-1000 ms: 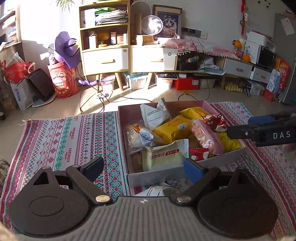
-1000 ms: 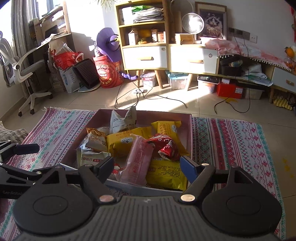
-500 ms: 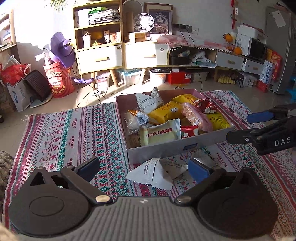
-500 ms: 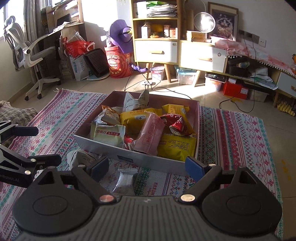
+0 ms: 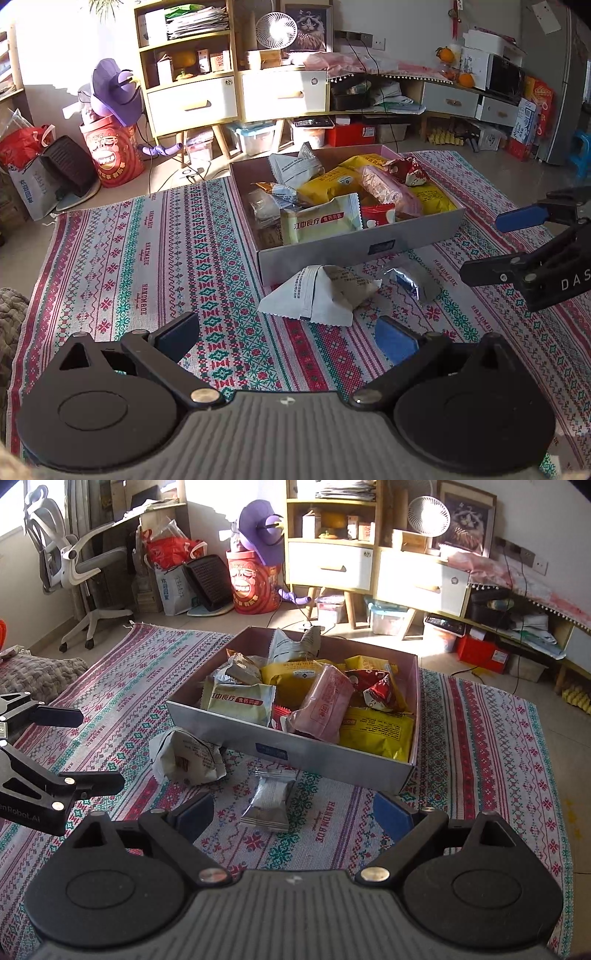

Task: Organize snacks
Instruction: 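Move the right gripper to the silver foil packet while the left gripper reaches the white paper packet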

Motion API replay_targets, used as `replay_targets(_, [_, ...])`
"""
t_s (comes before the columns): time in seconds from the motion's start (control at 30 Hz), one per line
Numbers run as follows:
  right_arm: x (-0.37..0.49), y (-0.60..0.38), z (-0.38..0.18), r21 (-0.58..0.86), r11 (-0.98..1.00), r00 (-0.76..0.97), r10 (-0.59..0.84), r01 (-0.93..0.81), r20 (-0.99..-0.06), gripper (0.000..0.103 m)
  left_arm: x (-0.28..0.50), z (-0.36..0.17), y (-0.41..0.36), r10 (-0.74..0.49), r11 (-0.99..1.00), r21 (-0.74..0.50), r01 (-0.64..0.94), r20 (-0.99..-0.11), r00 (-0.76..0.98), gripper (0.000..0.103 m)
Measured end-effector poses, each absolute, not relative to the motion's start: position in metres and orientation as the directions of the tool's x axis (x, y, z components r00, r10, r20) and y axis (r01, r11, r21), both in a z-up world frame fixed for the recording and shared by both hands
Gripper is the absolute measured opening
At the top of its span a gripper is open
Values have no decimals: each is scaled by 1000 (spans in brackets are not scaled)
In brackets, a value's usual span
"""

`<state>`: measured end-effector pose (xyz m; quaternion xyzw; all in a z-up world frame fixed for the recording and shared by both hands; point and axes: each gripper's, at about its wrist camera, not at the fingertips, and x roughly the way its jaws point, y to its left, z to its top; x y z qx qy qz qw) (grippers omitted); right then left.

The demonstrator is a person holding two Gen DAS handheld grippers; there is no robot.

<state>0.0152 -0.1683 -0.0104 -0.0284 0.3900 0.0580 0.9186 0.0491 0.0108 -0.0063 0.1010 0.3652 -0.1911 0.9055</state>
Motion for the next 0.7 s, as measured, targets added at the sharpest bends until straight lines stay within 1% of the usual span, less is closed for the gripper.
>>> replay_targets(0.53, [13,-150,-40,-23,979,668,121,-202,-734,93,53,-36,30,-310,889,32,457,-693,651,103])
replay_targets(0.7, [22,-145,-46,-34,977,662,117,-211,-740,93,61,-36,31,-326,889,9,459,-691,645,103])
